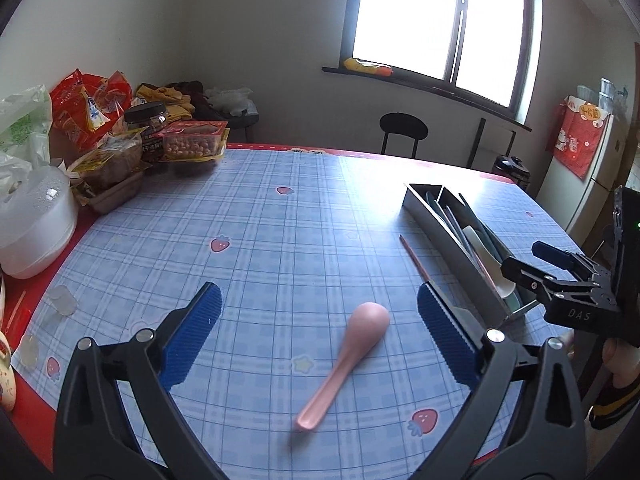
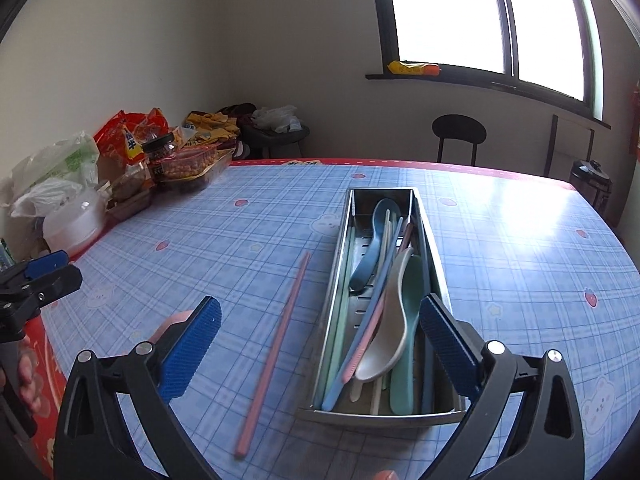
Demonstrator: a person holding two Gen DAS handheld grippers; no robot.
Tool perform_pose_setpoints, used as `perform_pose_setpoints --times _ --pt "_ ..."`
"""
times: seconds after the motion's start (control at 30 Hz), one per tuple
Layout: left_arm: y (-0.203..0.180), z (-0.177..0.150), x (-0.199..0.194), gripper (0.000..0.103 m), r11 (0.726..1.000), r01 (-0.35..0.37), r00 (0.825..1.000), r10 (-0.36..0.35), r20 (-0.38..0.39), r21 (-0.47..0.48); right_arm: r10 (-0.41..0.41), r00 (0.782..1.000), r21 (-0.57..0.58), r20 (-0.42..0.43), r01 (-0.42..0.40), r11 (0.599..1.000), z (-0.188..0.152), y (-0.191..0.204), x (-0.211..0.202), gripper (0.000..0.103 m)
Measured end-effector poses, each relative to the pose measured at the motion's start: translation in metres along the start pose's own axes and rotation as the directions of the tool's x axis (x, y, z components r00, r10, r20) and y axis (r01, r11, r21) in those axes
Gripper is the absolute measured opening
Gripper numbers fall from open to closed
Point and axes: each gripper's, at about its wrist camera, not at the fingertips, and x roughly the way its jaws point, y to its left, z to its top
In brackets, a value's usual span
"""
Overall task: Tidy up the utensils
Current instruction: 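Move the left tool to the pink spoon while the right tool approaches the pink chopstick, then grasp the pink spoon with the left tool while the right tool grasps the pink chopstick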
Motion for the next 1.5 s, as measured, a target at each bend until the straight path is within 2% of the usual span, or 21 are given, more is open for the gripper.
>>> perform_pose_setpoints --times 0.1,0.2,0.33,0.37,0.43,0.5,0.53,0.63,0.73,0.9,1.1,1.2,1.3,1.5 --pt "0.007 -0.008 -0.002 0.097 0.998 0.041 0.999 -0.041 0.017 0.040 0.009 1.000 -0.012 -0.026 -0.009 1.000 -0.003 0.010 -0.002 0.097" --pt "0.010 -0.014 -0.001 0.096 0.992 0.076 0.997 -0.077 0.011 0.098 0.047 0.995 -0.014 -0.091 -0.048 0.999 -0.003 0.022 0.004 0.097" --pt "0.017 -0.020 0.005 0.096 0.983 0.128 0.992 -0.128 -0.003 0.128 0.040 0.992 0.002 -0.121 -0.041 0.999 -0.006 0.035 0.010 0.095" --pt "0.019 -0.021 0.008 0.096 0.982 0.138 0.990 -0.138 -0.005 0.127 0.045 0.991 0.011 -0.125 -0.044 0.999 -0.006 0.037 0.012 0.091" --pt "0.022 -0.023 0.015 0.096 0.981 0.151 0.989 -0.150 -0.010 0.120 0.036 0.987 0.014 -0.157 -0.034 0.999 -0.008 0.042 0.019 0.064" --pt "0.025 -0.025 0.021 0.095 0.980 0.167 0.986 -0.167 -0.008 0.110 0.025 0.983 0.004 -0.184 -0.024 1.000 -0.009 0.048 0.027 0.053" --pt "0.027 -0.026 0.024 0.095 0.979 0.175 0.985 -0.175 -0.008 0.102 0.020 0.980 -0.002 -0.198 -0.020 1.000 -0.010 0.051 0.032 0.042" --pt "0.035 -0.026 0.033 0.079 0.976 0.207 0.978 -0.206 -0.028 0.066 0.007 0.971 0.003 -0.240 -0.007 1.000 -0.012 0.058 0.047 0.029" --pt "0.042 -0.024 0.037 0.075 0.970 0.242 0.970 -0.241 -0.029 0.026 -0.042 0.961 0.005 -0.273 0.045 0.999 -0.012 0.061 0.061 0.026" --pt "0.044 -0.024 0.051 0.056 0.950 0.311 0.946 -0.310 -0.095 0.000 -0.136 0.942 -0.048 -0.308 0.128 0.991 -0.014 0.068 0.079 0.026" --pt "0.035 -0.026 0.061 0.054 0.943 0.330 0.935 -0.323 -0.148 0.026 -0.230 0.918 -0.113 -0.324 0.204 0.972 -0.021 0.072 0.091 0.026" --pt "0.030 -0.027 0.066 0.051 0.940 0.338 0.927 -0.325 -0.185 0.041 -0.231 0.917 -0.124 -0.326 0.201 0.972 -0.022 0.072 0.090 0.024" --pt "0.025 -0.027 0.073 0.045 0.938 0.342 0.921 -0.322 -0.221 0.060 -0.185 0.921 -0.102 -0.342 0.160 0.982 -0.024 0.072 0.088 0.008" --pt "0.011 -0.028 0.087 0.045 0.935 0.338 0.911 -0.295 -0.289 0.108 -0.136 0.930 -0.081 -0.341 0.115 0.990 -0.028 0.071 0.081 0.007"
